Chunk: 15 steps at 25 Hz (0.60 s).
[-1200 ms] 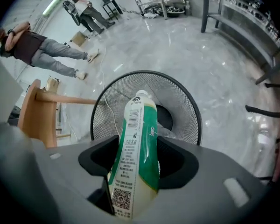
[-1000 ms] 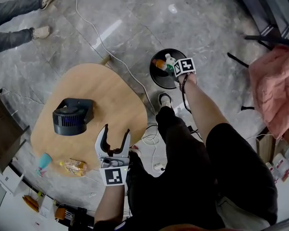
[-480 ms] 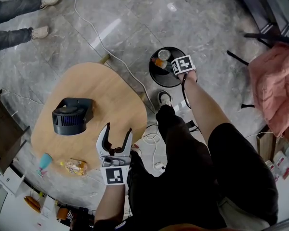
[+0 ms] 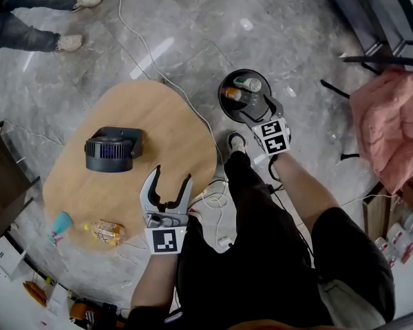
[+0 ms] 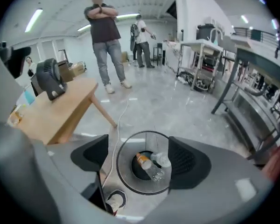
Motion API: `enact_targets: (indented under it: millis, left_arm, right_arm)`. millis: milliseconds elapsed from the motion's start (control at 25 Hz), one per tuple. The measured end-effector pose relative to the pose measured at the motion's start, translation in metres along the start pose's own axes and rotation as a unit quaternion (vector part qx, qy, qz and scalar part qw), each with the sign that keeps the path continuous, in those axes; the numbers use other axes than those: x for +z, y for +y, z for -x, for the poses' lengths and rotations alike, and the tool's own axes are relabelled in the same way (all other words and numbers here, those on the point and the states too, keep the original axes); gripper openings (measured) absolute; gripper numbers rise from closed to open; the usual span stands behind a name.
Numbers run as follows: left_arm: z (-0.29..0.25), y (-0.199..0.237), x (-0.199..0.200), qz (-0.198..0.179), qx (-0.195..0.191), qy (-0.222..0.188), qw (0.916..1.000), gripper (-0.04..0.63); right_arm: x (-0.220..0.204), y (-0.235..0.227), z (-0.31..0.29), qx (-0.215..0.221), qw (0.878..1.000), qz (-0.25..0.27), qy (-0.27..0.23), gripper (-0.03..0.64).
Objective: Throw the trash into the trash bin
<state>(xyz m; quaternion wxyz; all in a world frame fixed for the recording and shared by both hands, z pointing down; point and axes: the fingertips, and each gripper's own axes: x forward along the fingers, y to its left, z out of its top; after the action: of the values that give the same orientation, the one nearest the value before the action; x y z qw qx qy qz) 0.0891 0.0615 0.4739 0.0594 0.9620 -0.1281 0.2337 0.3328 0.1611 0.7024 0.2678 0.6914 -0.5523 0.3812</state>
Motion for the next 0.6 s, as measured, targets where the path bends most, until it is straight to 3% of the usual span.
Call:
enact_targets:
  millis: [200, 320, 600]
  left_arm:
    - [0.041, 0.018, -0.003, -0.054, 0.013, -0.012, 0.9984, 0.407]
    - [0.070, 0.036, -0.008, -0.038, 0.047, -0.027, 0.9978, 0.407]
    - [0.175, 0.094, -0.028, -0.060, 0.148, -0.031, 0.9866, 0.407]
  right_arm:
    - [0.059, 0.083, 0.086, 0.015, 0.992, 0.046, -0.114, 0.408]
    - [0.091, 0.145, 0.132, 0.046, 0.981, 0.069, -0.176, 0.402]
    - [0.168, 0.327, 0.197, 0.178, 0.924, 0.143, -0.308, 0.396]
